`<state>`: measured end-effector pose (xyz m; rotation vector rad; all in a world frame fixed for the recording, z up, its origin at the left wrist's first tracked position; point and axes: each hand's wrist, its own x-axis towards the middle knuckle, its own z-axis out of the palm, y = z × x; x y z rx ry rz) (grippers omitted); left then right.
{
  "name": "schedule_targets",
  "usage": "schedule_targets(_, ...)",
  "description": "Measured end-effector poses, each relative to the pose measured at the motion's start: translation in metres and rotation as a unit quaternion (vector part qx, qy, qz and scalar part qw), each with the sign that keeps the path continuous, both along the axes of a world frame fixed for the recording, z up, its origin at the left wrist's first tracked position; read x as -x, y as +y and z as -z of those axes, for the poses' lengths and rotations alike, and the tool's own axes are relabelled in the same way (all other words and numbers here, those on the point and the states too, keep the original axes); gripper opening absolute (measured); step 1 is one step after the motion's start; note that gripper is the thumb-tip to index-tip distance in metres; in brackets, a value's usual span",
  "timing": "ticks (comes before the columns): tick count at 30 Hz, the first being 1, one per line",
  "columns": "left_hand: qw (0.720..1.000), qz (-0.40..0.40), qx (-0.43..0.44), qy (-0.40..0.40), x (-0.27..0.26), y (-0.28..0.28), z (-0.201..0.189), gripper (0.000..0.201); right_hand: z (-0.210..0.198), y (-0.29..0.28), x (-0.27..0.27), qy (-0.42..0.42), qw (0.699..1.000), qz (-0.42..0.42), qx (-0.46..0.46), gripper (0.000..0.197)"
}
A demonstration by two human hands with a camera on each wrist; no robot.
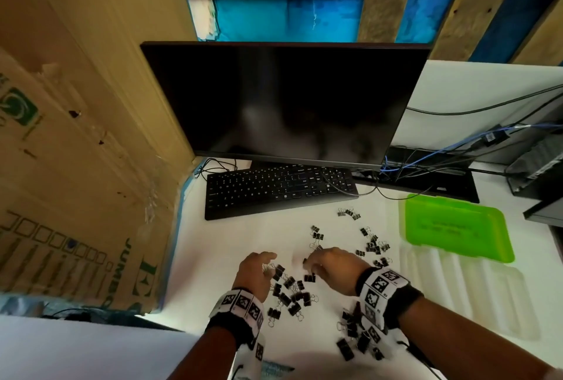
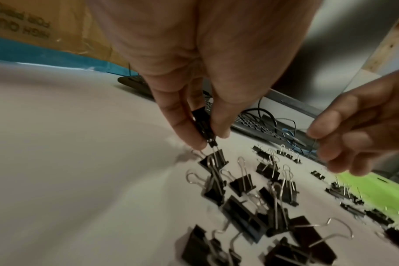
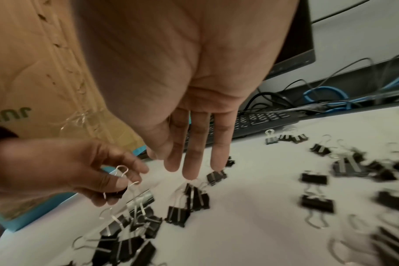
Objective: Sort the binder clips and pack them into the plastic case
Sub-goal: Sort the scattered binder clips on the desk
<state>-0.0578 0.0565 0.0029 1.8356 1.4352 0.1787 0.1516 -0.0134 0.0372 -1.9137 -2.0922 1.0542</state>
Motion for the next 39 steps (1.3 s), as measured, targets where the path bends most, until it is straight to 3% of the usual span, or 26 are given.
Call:
schedule_targets(9,0.999,-0.002,-0.022,0.032,-0.016,0.007,-0.003,0.019,0.002,-0.043,-0.061,-0.015,0.995,0.091,0.023,0.031)
schedule_targets(14,0.994,0.075,-0.049,-0.061,-0.043,-0.005,-0.029,0.019,0.0,-0.063,-0.07,0.018,0.988,0.151,0.023,0.032)
schedule_targets(20,0.978,0.167,0.058,-0.113,-0.082,-0.044,-0.027,0.016,0.004,-0.082,-0.067,0.022,0.988,0.152,0.033,0.028)
schedule_targets(25,0.969,0.173,0.105,-0.141,-0.096,-0.058,-0.015,0.015,0.007,-0.089,-0.051,0.139,0.969,0.197,0.055,0.052)
schedule_targets(32,0.952,0.178,0.186,-0.167,-0.102,-0.065,-0.014,0.032,0.005,-0.091,-0.054,0.12,0.967,0.223,0.023,0.033)
schedule_targets(36,0.96,0.196,0.135,-0.146,-0.099,-0.068,-0.004,0.045,0.008,-0.097,-0.062,0.113,0.964,0.237,0.036,0.027)
schedule_targets(39,0.97,0.221,0.046,-0.094,-0.099,-0.067,0.002,0.04,0.012,-0.101,-0.066,0.076,0.964,0.251,0.04,0.021)
